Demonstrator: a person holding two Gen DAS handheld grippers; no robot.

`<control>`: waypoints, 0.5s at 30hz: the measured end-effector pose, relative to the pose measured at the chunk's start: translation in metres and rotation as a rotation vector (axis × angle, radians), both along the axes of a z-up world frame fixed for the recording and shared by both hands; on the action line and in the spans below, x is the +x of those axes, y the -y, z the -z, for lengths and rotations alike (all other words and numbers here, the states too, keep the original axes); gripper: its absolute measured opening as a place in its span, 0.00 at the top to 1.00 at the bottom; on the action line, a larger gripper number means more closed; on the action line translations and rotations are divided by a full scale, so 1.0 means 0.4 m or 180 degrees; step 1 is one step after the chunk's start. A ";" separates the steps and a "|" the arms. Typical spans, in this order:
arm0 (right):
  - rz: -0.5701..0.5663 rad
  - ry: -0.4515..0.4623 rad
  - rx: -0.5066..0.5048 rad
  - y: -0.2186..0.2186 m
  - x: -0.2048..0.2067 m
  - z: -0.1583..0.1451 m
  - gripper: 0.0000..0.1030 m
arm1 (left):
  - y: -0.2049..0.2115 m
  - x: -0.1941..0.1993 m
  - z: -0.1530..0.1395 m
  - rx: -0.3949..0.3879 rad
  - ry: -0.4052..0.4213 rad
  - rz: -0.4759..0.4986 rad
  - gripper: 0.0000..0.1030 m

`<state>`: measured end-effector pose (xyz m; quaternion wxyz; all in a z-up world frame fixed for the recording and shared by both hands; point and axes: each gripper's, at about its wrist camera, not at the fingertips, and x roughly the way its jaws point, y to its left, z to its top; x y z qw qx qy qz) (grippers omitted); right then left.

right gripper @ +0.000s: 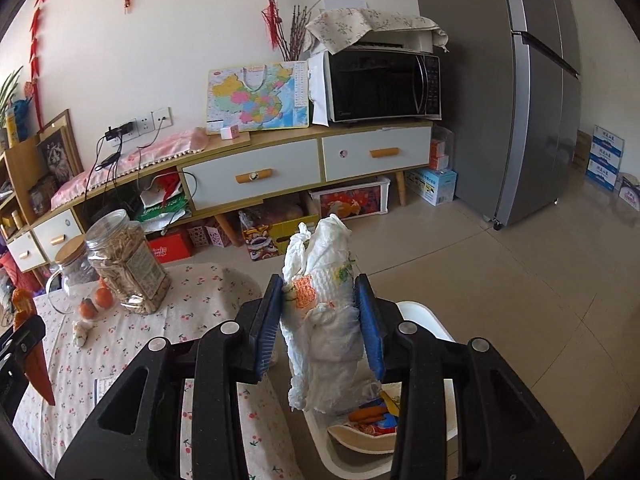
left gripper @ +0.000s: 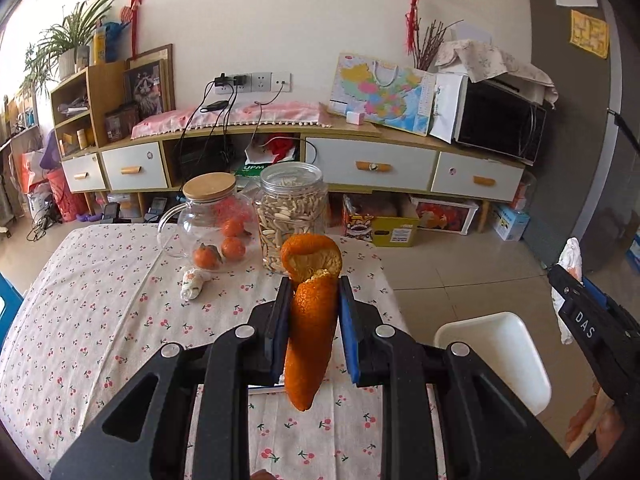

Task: Collect trash
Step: 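Carry tissue and orange peel over the white bin and open both tools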

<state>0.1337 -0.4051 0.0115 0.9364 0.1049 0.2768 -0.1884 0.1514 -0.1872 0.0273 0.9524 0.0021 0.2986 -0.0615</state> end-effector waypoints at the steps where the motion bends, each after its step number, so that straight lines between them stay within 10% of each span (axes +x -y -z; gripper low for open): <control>1: 0.0047 -0.0034 0.0034 0.022 0.003 0.005 0.58 | 0.019 -0.001 -0.001 0.0011 0.0007 0.0050 0.78; 4: 0.0240 -0.0043 0.0077 0.077 -0.007 0.006 0.31 | 0.082 0.000 -0.007 0.0043 0.0025 0.0215 0.78; 15: 0.0992 0.0255 0.0403 0.265 -0.122 -0.030 0.11 | 0.315 0.037 0.013 -0.0065 -0.0319 0.0916 0.77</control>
